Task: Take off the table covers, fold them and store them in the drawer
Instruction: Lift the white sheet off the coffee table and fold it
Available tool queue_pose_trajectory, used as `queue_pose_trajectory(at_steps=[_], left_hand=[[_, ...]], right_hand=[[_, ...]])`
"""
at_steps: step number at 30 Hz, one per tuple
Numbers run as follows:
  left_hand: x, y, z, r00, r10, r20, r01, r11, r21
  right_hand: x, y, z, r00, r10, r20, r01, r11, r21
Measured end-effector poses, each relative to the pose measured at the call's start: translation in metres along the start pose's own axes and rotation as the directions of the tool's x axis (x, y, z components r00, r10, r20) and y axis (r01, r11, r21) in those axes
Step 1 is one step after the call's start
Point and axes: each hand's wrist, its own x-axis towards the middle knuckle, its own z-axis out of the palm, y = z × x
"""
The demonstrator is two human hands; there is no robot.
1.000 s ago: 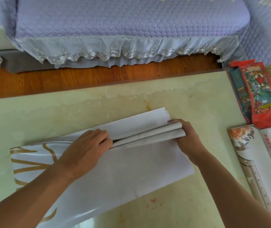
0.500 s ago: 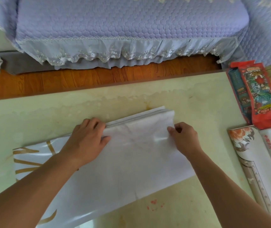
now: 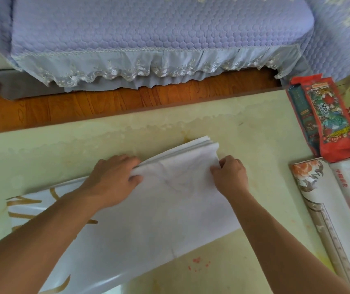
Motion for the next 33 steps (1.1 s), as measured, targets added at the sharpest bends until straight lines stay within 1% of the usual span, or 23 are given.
queue_pose_trajectory(at_steps=[1,2,3,4,5,6,7,8,9,10,11,13,14,15,17,21,26,29,30,31,32,33], left_hand=[[-0.006,-0.003,0.003,0.995,0.086,-0.047,-0.088,0.995,-0.038],[-0.014,-0.007,0.008,0.979,0.181,-0.090,-0.185,0.982,-0.039],[-0.023,-0.009,0.012,0.956,0.262,-0.135,-0.265,0.964,0.000],[-0.032,-0.010,0.015,0.936,0.313,-0.163,-0.308,0.950,0.055],[-0.039,-0.011,0.019,0.917,0.349,-0.193,-0.336,0.937,0.097],[-0.044,-0.013,0.022,0.904,0.368,-0.217,-0.350,0.929,0.115],[-0.047,-0.013,0.022,0.894,0.375,-0.245,-0.356,0.927,0.121],[-0.048,-0.013,0.021,0.891,0.365,-0.271,-0.345,0.931,0.120],[-0.045,-0.012,0.018,0.892,0.344,-0.292,-0.327,0.939,0.104],[-0.041,-0.008,0.013,0.911,0.304,-0.278,-0.297,0.952,0.069],[-0.035,-0.001,0.008,0.938,0.250,-0.240,-0.252,0.967,0.021],[-0.016,0.007,0.003,0.992,0.089,-0.093,-0.096,0.993,-0.067],[-0.006,0.007,0.003,1.000,0.023,-0.012,-0.024,0.997,-0.069],[0.002,0.007,0.003,0.999,-0.023,0.048,0.025,0.998,-0.052],[0.013,0.009,0.005,0.992,-0.056,0.110,0.056,0.998,-0.003],[0.019,0.015,0.011,0.987,-0.072,0.142,0.064,0.996,0.062],[0.018,0.019,0.016,0.995,-0.051,0.083,0.039,0.990,0.133],[0.017,0.018,0.018,0.993,-0.071,0.092,0.056,0.987,0.152],[0.016,0.019,0.018,0.991,-0.076,0.106,0.061,0.988,0.140],[0.016,0.020,0.018,0.990,-0.079,0.112,0.064,0.989,0.132],[0.016,0.021,0.018,0.990,-0.086,0.109,0.071,0.989,0.132],[0.017,0.021,0.018,0.991,-0.093,0.098,0.079,0.988,0.134]], right_hand=[[0.001,0.001,-0.002,1.000,-0.028,0.007,0.028,0.999,0.028],[0.002,0.002,-0.005,0.994,-0.112,-0.018,0.112,0.992,0.052],[0.002,0.004,-0.011,0.971,-0.238,-0.036,0.240,0.968,0.072],[0.004,0.007,-0.018,0.928,-0.372,-0.018,0.371,0.918,0.139],[0.004,0.008,-0.028,0.889,-0.454,0.058,0.424,0.865,0.269],[0.003,0.010,-0.038,0.851,-0.488,0.192,0.381,0.827,0.414],[0.002,0.013,-0.044,0.809,-0.486,0.331,0.288,0.818,0.497],[0.001,0.016,-0.047,0.783,-0.455,0.423,0.203,0.831,0.517],[0.000,0.021,-0.045,0.786,-0.411,0.461,0.160,0.856,0.491],[-0.002,0.026,-0.042,0.812,-0.370,0.452,0.132,0.870,0.475],[-0.004,0.028,-0.037,0.852,-0.331,0.406,0.117,0.876,0.468],[-0.006,0.027,-0.026,0.939,-0.228,0.258,0.106,0.904,0.414],[-0.007,0.024,-0.021,0.971,-0.160,0.180,0.089,0.932,0.352],[-0.006,0.021,-0.017,0.987,-0.102,0.122,0.062,0.953,0.295],[-0.004,0.015,-0.009,0.996,-0.031,0.085,0.013,0.979,0.205],[-0.005,0.013,-0.006,0.994,0.036,0.102,-0.040,0.999,0.034],[-0.015,0.011,-0.002,0.999,0.019,-0.028,-0.021,0.996,-0.087],[-0.014,0.001,-0.003,0.997,0.005,-0.081,-0.018,0.987,-0.157],[-0.011,-0.002,-0.006,0.995,-0.033,-0.093,0.013,0.979,-0.204],[-0.008,-0.004,-0.008,0.990,-0.101,-0.095,0.073,0.962,-0.263],[-0.003,-0.005,-0.010,0.977,-0.199,-0.075,0.168,0.939,-0.299],[0.003,-0.007,-0.011,0.948,-0.316,-0.039,0.291,0.909,-0.297]])
